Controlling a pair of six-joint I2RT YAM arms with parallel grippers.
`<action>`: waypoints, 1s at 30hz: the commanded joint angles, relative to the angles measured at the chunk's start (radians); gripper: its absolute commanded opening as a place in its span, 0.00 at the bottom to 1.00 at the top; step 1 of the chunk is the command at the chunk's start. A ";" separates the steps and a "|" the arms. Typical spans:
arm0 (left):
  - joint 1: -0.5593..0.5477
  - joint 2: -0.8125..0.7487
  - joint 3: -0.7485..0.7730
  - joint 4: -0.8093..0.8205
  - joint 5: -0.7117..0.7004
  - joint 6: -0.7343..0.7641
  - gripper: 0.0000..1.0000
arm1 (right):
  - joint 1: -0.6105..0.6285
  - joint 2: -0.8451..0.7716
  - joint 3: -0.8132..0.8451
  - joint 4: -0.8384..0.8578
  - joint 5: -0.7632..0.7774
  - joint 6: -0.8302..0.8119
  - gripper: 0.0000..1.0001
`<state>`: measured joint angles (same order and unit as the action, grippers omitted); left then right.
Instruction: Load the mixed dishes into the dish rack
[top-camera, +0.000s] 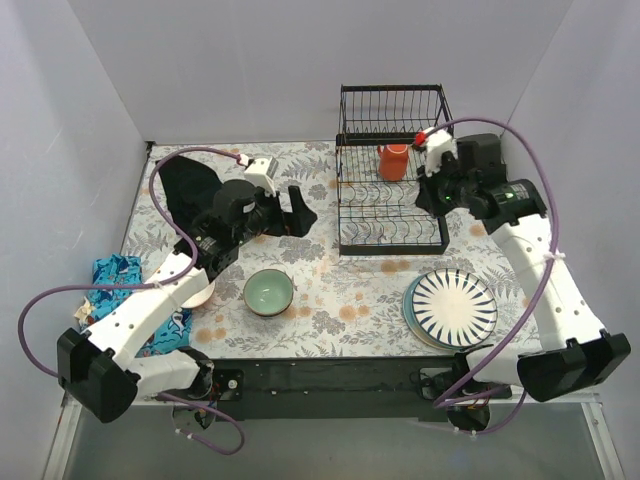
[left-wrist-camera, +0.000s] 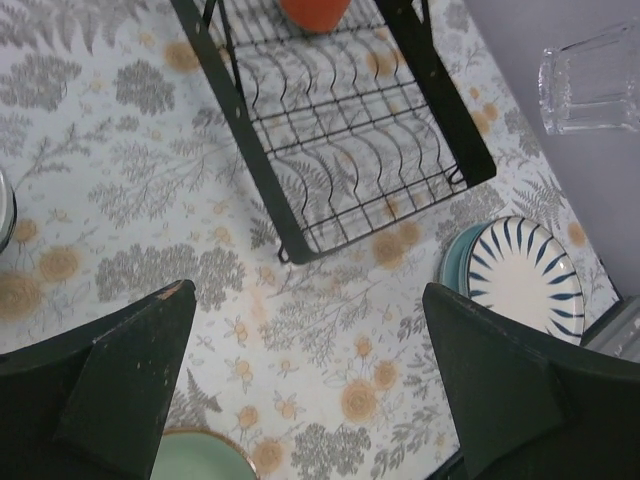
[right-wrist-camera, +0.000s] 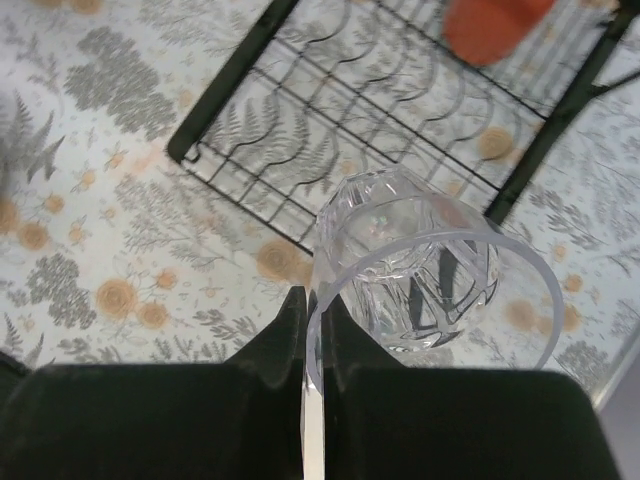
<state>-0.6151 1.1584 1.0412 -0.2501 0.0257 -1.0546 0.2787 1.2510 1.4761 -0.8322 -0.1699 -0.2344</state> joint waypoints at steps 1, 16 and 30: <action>0.148 0.040 0.072 -0.198 0.278 -0.062 0.98 | 0.204 0.016 -0.020 0.016 0.064 -0.034 0.01; 0.411 0.244 -0.121 0.238 1.119 -0.690 0.98 | 0.698 -0.288 -0.580 0.888 0.576 -0.247 0.01; 0.411 0.345 -0.113 0.473 1.020 -1.088 0.98 | 1.025 -0.133 -0.893 1.580 0.879 -0.520 0.01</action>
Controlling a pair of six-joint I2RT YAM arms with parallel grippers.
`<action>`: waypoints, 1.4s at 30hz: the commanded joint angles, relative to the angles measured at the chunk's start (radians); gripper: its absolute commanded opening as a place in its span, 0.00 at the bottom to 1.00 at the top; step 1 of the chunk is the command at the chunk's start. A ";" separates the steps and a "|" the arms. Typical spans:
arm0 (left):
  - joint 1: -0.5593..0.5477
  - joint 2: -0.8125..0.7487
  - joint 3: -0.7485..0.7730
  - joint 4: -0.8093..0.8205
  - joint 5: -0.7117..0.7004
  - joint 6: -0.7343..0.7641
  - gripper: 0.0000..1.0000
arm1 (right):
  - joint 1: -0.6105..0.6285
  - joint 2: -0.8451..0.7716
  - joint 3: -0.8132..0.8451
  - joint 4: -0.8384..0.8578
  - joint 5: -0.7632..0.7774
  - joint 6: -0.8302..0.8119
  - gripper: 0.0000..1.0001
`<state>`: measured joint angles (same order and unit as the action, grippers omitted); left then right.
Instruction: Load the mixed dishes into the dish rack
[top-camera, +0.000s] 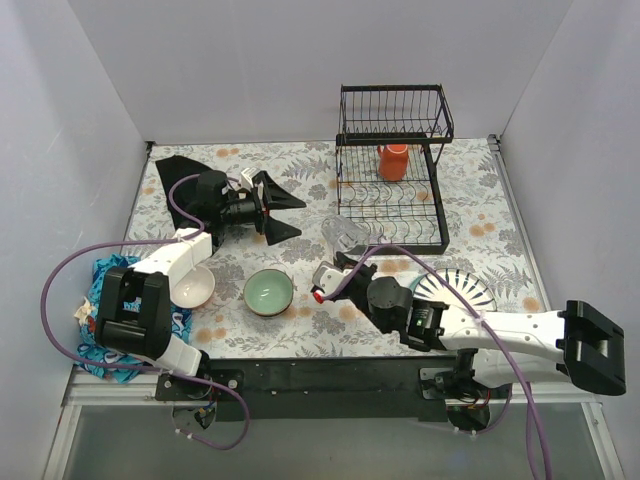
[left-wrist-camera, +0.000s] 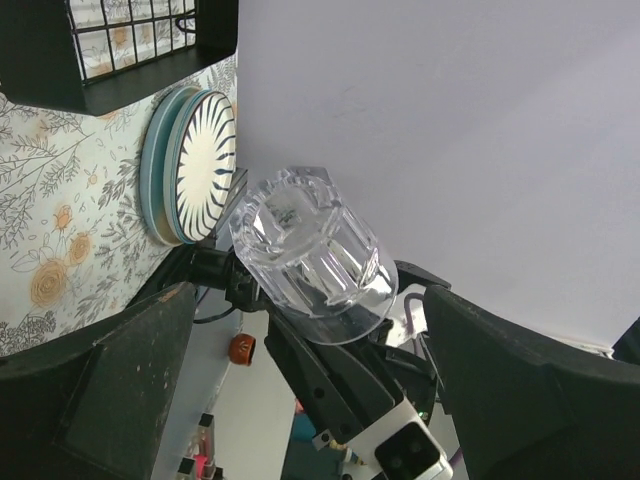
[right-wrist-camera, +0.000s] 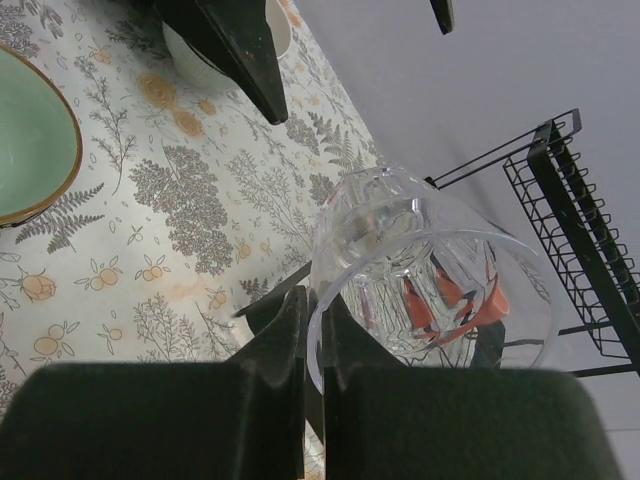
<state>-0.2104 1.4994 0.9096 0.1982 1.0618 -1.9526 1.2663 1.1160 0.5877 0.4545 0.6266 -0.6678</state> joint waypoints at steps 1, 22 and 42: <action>0.006 -0.001 0.021 -0.002 -0.026 -0.186 0.98 | 0.042 0.013 -0.005 0.306 0.099 -0.095 0.01; -0.056 -0.004 0.034 -0.111 -0.079 -0.252 0.98 | 0.045 0.292 0.110 0.444 0.062 -0.173 0.01; -0.047 0.048 0.112 -0.051 -0.026 -0.273 0.43 | 0.045 0.455 0.187 0.412 0.004 -0.283 0.01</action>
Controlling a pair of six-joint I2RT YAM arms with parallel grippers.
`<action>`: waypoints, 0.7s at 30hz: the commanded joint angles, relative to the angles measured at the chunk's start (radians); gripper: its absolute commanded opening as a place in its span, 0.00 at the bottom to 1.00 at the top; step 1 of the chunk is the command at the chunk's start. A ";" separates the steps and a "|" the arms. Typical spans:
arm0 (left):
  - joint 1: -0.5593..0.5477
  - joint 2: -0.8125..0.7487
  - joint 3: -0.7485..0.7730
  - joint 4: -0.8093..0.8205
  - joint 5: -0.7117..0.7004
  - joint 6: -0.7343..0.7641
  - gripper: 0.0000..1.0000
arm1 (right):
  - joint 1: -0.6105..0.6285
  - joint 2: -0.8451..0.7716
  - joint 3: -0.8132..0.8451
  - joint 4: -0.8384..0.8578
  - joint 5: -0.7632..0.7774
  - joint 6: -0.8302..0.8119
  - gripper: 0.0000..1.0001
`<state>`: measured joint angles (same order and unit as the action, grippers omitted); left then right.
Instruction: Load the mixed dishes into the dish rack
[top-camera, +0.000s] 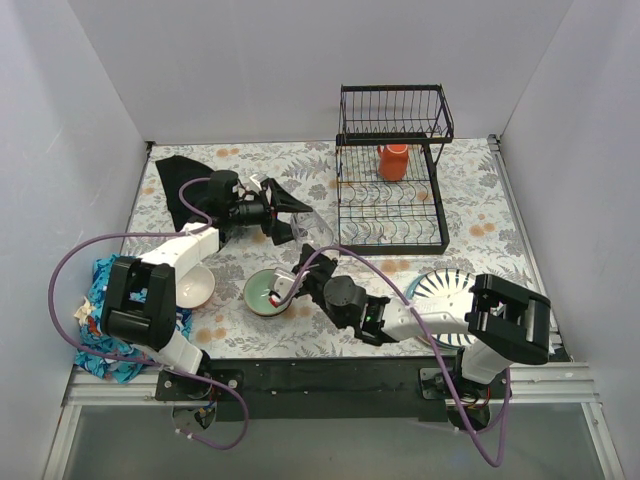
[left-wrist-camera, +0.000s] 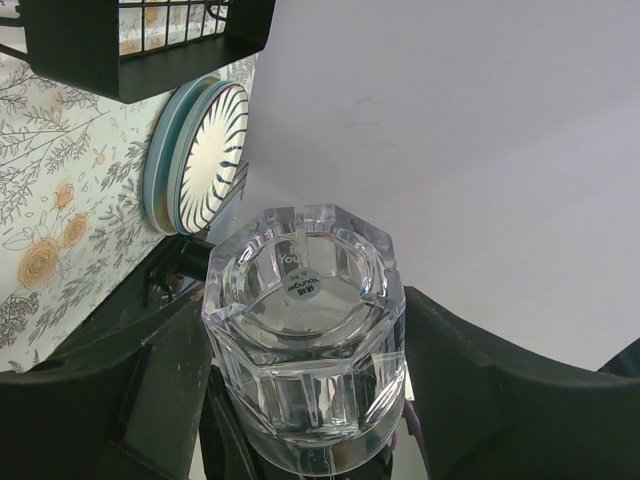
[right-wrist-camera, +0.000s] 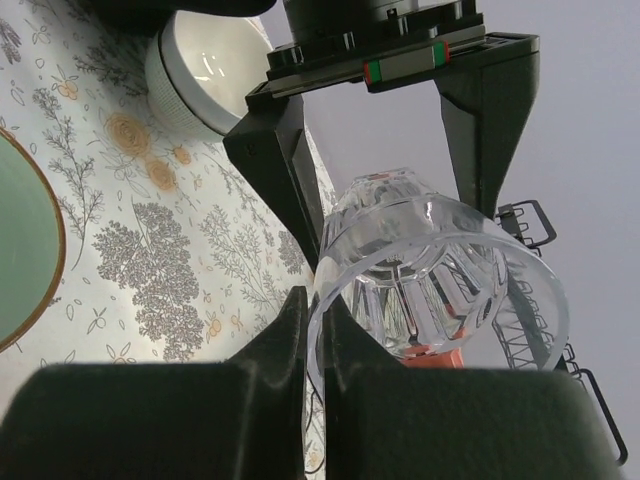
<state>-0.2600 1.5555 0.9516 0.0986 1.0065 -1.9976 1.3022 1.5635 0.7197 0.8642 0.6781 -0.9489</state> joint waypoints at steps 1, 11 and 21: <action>0.002 -0.003 0.088 0.047 0.026 -0.205 0.33 | 0.009 0.001 0.058 -0.043 -0.037 0.013 0.09; 0.036 0.123 0.257 0.053 -0.037 -0.019 0.01 | 0.019 -0.193 0.196 -0.936 -0.078 0.342 0.85; -0.048 0.137 0.539 -0.301 -0.301 0.578 0.00 | -0.271 -0.490 0.219 -1.366 -0.152 0.544 0.87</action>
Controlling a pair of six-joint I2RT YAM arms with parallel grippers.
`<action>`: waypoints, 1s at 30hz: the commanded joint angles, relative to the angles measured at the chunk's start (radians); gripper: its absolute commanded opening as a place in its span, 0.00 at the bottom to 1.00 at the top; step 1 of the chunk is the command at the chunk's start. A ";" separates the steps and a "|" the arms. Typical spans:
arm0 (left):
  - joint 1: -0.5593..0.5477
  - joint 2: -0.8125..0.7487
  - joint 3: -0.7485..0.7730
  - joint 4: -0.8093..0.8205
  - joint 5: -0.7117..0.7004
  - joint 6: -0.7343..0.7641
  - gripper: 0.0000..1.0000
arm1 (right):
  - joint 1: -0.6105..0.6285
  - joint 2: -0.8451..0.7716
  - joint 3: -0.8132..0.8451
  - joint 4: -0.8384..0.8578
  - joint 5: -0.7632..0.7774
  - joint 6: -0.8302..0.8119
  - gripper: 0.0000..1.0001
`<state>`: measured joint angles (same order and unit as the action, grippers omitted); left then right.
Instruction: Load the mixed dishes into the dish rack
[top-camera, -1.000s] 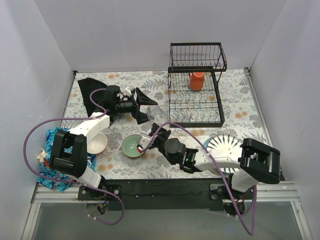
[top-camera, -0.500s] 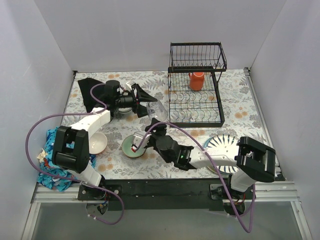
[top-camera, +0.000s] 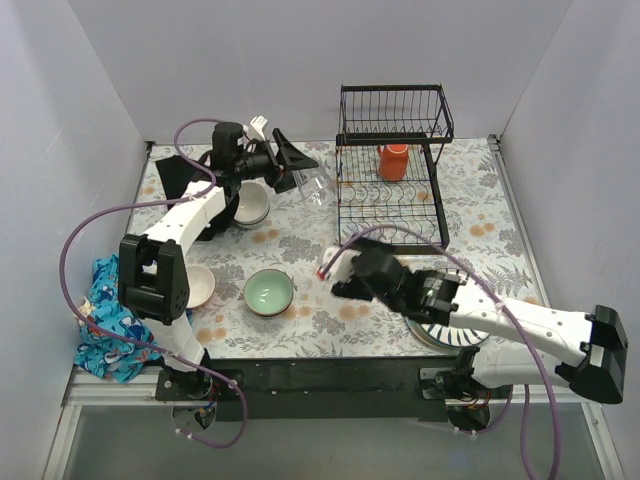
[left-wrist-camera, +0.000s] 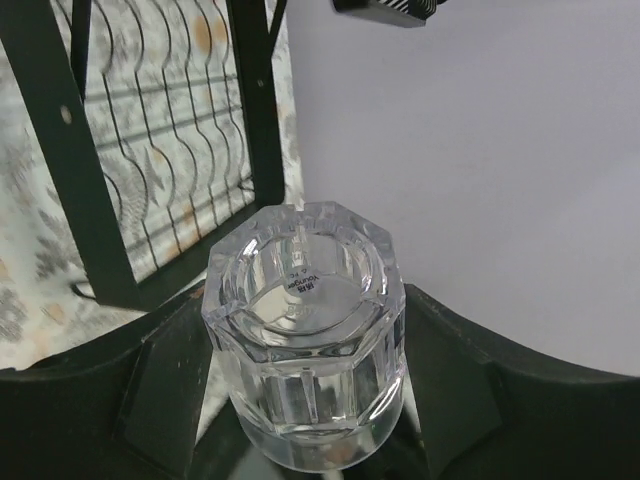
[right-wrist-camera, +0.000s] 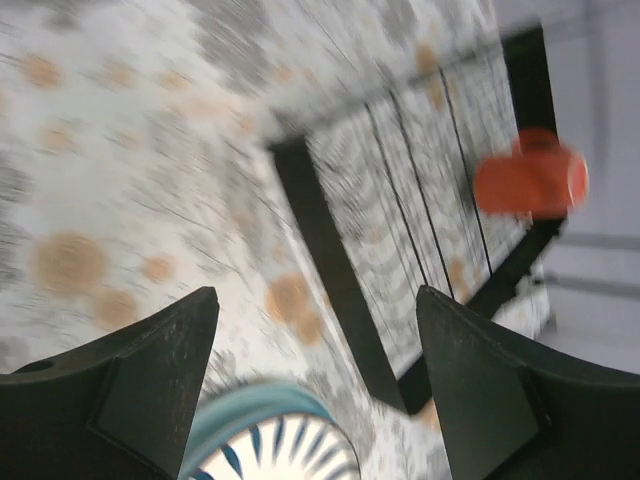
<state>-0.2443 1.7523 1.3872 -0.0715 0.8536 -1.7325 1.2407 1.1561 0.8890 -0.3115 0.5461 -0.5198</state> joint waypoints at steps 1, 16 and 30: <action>-0.099 -0.092 0.092 -0.131 -0.215 0.359 0.00 | -0.277 -0.105 0.050 -0.190 -0.014 0.115 0.87; -0.573 -0.180 -0.298 0.559 -0.932 0.981 0.00 | -0.828 -0.275 0.002 -0.144 -0.032 0.173 0.84; -0.615 0.266 -0.148 0.993 -1.214 1.220 0.00 | -0.856 -0.276 -0.056 -0.136 -0.071 0.242 0.83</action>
<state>-0.8532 1.9732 1.1530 0.7265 -0.2195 -0.5877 0.3920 0.8879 0.8570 -0.4759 0.4957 -0.3115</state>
